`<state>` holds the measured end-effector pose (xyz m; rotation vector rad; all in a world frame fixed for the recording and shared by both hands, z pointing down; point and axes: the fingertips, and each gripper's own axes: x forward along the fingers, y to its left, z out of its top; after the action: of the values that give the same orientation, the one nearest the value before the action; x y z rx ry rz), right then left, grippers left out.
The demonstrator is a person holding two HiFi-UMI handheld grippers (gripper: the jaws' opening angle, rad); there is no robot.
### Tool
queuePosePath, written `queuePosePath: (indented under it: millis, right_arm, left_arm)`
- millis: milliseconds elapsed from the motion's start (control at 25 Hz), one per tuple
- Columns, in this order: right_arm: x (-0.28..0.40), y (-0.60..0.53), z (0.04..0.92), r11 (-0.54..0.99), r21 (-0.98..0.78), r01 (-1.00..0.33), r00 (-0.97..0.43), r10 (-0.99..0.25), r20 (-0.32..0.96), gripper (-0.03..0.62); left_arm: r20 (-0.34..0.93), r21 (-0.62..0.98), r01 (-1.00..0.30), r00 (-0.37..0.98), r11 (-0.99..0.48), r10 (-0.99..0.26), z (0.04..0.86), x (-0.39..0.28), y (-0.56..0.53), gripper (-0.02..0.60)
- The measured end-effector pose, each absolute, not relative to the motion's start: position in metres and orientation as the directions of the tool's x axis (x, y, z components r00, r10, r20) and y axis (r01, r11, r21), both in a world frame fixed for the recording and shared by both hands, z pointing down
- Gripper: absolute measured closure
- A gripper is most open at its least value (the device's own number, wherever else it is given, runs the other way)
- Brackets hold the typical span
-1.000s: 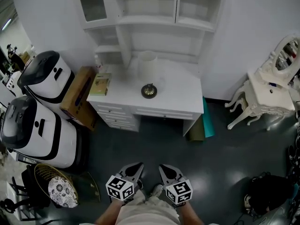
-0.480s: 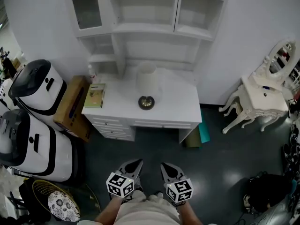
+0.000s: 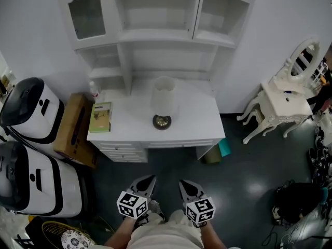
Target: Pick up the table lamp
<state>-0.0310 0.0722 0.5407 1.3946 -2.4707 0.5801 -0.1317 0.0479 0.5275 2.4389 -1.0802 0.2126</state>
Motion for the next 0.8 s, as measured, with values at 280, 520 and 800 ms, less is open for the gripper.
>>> queuePosePath:
  millis: [280, 520, 800]
  right_arm:
    - [-0.039, 0.051, 0.544, 0.445, -0.204, -0.872, -0.489, -0.774, 0.403, 0.583]
    - [-0.033, 0.023, 0.550, 0.453, -0.212, -0.866, -0.500, -0.766, 0.404, 0.583]
    - [-0.023, -0.021, 0.536, 0.497, -0.219, -0.840, -0.543, -0.758, 0.361, 0.583]
  left_arm:
    - [0.329, 0.379, -0.697, 0.716, -0.608, -0.616, 0.546, -0.132, 0.031, 0.573]
    - [0.339, 0.380, -0.701, 0.712, -0.603, -0.614, 0.554, -0.122, 0.014, 0.572]
    - [0.327, 0.341, -0.741, 0.670, -0.578, -0.666, 0.537, -0.113, -0.020, 0.572]
